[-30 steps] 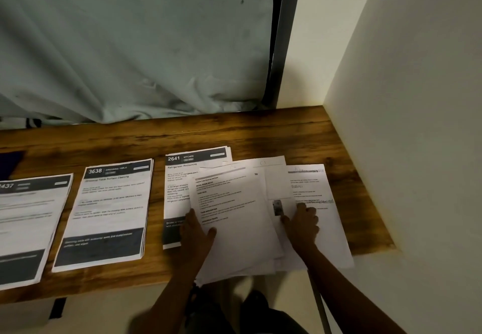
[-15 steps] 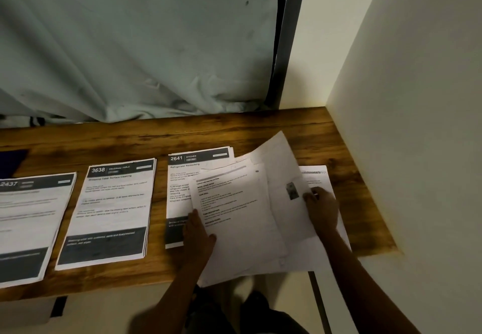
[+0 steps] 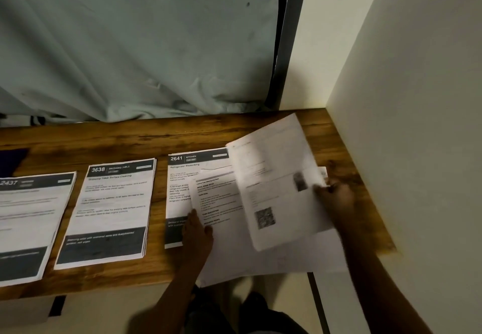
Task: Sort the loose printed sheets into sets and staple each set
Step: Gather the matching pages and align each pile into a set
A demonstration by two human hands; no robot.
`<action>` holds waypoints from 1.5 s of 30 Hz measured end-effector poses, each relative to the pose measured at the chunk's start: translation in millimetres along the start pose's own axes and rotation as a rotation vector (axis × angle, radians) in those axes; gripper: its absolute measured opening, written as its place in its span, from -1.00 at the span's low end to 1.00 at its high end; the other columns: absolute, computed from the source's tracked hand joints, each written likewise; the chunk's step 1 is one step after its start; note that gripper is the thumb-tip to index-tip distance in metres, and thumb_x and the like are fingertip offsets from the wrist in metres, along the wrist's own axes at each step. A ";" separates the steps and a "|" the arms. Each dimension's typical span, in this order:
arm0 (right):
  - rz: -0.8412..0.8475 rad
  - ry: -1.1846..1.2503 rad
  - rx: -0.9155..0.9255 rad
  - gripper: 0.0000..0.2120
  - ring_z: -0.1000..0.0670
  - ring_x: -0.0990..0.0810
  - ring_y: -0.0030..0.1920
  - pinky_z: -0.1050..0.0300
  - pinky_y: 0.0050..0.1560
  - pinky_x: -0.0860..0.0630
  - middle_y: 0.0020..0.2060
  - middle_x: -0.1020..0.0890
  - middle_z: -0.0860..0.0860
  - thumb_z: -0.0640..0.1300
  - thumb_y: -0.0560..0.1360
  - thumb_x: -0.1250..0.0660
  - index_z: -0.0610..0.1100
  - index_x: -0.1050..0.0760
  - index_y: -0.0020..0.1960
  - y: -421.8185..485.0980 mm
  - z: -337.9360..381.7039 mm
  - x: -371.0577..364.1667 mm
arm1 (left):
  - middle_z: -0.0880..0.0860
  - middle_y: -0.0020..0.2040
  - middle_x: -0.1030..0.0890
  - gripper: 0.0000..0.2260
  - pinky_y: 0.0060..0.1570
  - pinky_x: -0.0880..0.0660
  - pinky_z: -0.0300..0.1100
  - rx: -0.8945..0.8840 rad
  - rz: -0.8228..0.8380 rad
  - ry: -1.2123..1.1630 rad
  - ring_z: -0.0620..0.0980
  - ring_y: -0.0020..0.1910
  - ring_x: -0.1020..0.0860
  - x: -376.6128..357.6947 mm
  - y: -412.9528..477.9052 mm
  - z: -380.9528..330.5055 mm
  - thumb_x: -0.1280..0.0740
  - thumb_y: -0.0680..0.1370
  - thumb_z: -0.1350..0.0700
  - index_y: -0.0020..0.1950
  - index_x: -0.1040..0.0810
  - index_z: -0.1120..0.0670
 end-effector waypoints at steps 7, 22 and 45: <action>0.210 -0.011 0.019 -0.90 -0.12 -0.55 0.05 0.15 0.06 -0.45 -0.03 -0.59 -0.14 -0.28 0.52 -0.28 -0.26 -0.50 0.02 -42.2 -23.4 -113.9 | 0.21 0.33 -0.44 -0.45 0.20 -0.46 0.19 0.034 -0.065 -0.152 0.22 0.31 -0.42 4.9 6.6 3.8 -0.09 0.58 -0.15 0.47 -0.22 0.16; 0.301 -0.148 -0.043 -0.77 -0.14 -0.47 0.06 0.07 0.03 -0.43 0.05 -0.48 -0.21 -0.18 0.53 -0.26 -0.30 -0.36 0.11 -46.1 -16.5 -164.2 | 0.24 0.44 -0.26 -0.26 0.36 -0.30 0.14 0.055 0.022 -0.063 0.23 0.41 -0.27 -0.6 11.6 -12.1 -0.32 0.55 -0.01 0.54 0.06 0.18; 0.383 0.240 0.046 -0.60 -0.13 -0.51 0.17 0.00 0.14 -0.49 0.19 -0.54 -0.11 -0.25 0.50 -0.30 -0.16 -0.41 0.33 -19.3 28.9 -121.3 | 0.21 0.24 -0.48 -0.45 0.10 -0.46 -0.02 0.032 -0.068 -0.289 0.19 0.18 -0.49 36.1 24.0 -55.4 -0.31 0.54 -0.09 0.36 -0.28 0.24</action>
Point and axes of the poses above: each hand's wrist, its own y-axis towards the middle knuckle, its own x-axis out of the back of the hand, z = x × y, the point moved 9 cm from there along y, towards the middle knuckle
